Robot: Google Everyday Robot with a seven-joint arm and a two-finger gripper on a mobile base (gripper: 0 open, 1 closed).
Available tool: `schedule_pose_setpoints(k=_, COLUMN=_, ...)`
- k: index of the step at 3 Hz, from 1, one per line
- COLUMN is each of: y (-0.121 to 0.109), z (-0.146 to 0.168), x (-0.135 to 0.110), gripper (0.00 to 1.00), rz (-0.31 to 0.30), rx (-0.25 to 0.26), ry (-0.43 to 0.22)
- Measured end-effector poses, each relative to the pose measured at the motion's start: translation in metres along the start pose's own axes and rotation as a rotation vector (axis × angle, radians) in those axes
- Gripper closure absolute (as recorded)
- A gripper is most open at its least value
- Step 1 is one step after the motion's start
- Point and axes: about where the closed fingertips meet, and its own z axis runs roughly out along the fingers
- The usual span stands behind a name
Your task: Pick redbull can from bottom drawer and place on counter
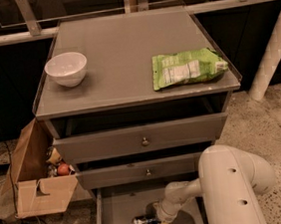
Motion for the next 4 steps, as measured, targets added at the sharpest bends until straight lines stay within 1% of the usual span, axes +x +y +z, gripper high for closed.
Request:
schedule_pose_setpoints(k=1, y=0.0, z=0.0, x=0.0, gripper=0.19, rz=0.0, rx=0.0, ry=0.0)
schedule_pose_setpoints(k=4, y=0.0001, z=0.0001, x=0.0, gripper=0.89, rz=0.0, rx=0.0, ry=0.0)
